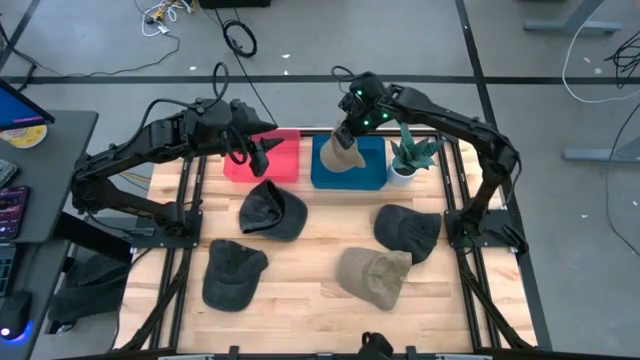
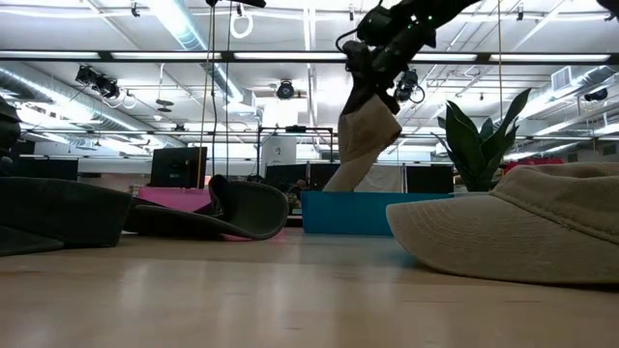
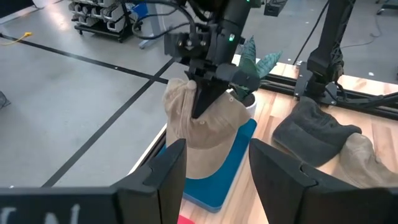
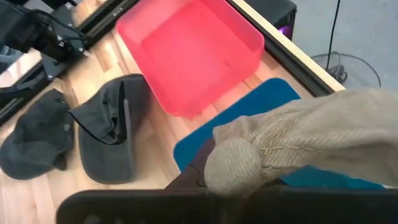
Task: Pick & Place hat
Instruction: Put the left light brown cap into the blue bin
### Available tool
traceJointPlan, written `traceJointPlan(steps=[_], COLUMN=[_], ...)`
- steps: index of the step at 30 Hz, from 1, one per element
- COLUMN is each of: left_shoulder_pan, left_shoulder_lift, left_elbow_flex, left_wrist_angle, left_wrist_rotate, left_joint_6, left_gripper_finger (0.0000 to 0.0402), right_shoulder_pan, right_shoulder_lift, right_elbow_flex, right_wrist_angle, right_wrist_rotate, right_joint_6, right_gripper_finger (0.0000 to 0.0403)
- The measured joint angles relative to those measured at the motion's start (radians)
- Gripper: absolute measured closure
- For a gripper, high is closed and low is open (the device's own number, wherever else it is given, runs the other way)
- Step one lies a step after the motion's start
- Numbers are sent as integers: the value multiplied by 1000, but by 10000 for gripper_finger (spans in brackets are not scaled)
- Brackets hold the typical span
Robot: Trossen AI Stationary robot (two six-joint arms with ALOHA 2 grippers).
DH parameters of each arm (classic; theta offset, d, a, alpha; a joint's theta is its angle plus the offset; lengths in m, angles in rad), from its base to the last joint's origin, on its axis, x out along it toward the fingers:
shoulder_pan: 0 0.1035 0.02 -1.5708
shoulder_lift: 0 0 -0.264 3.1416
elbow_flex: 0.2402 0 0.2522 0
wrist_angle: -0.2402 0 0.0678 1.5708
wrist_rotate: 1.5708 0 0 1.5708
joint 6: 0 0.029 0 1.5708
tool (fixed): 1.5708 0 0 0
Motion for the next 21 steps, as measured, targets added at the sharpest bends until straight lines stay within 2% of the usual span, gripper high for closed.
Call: traceJointPlan(steps=[11,21], left_shoulder_pan=[0,0], left_shoulder_lift=[0,0], left_elbow_flex=[0,0], left_wrist_angle=[0,0], left_wrist_rotate=[0,0], left_joint_6=[3,3], left_gripper_finger=[223,223], right_shoulder_pan=[1,1], right_shoulder_lift=[50,90], right_elbow_flex=[0,0], right_wrist_angle=[-45,-66], right_wrist_rotate=[49,60], right_joint_6=[6,86], right_gripper_finger=[403,403])
